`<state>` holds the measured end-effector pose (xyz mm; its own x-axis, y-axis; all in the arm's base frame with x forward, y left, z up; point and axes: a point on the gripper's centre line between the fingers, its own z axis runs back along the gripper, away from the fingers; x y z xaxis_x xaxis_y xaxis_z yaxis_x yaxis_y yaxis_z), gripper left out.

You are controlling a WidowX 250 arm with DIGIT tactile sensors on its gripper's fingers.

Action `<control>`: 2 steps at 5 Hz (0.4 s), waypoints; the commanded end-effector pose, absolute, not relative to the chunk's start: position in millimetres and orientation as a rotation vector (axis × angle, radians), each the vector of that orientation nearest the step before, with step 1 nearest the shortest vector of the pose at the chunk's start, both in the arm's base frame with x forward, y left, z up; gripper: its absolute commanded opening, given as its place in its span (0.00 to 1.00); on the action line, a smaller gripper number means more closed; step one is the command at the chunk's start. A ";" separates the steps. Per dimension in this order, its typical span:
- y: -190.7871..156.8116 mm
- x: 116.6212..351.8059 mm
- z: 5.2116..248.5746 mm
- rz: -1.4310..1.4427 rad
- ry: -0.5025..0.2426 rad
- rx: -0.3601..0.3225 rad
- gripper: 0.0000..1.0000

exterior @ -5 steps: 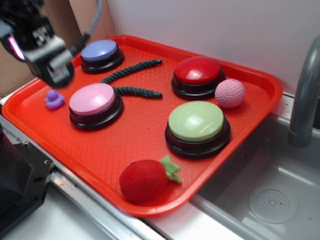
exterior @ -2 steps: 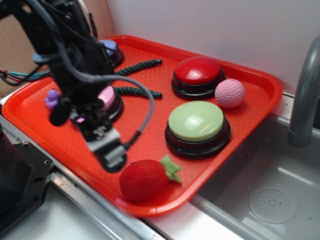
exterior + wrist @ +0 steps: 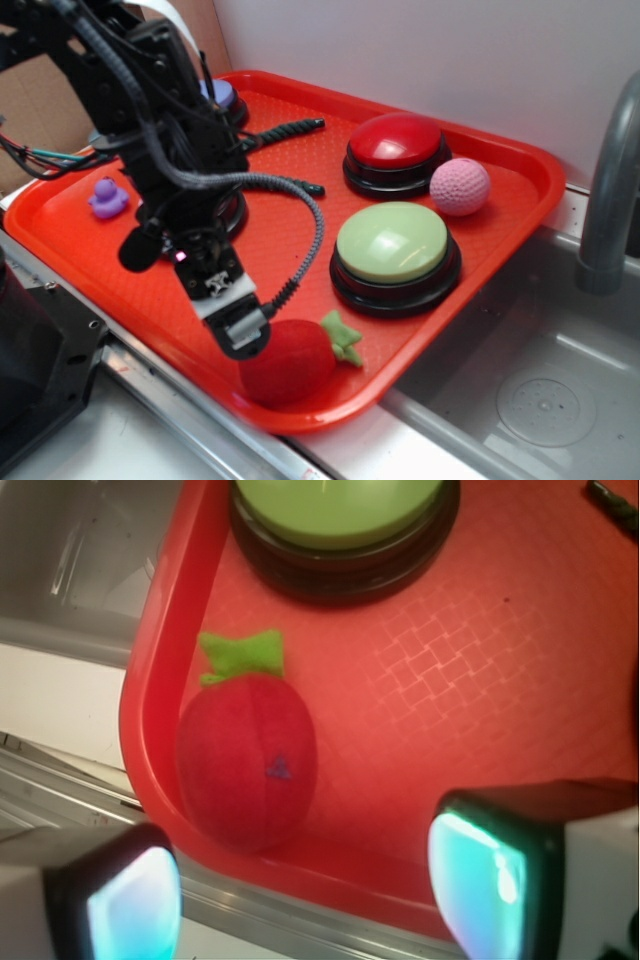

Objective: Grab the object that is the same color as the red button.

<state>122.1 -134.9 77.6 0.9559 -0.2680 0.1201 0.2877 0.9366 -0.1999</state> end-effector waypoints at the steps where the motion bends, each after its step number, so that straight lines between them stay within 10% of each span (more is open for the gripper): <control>1: -160.6 127.5 43.7 -0.320 -0.056 -0.298 1.00; 2: -164.9 125.8 36.0 -0.338 -0.029 -0.265 1.00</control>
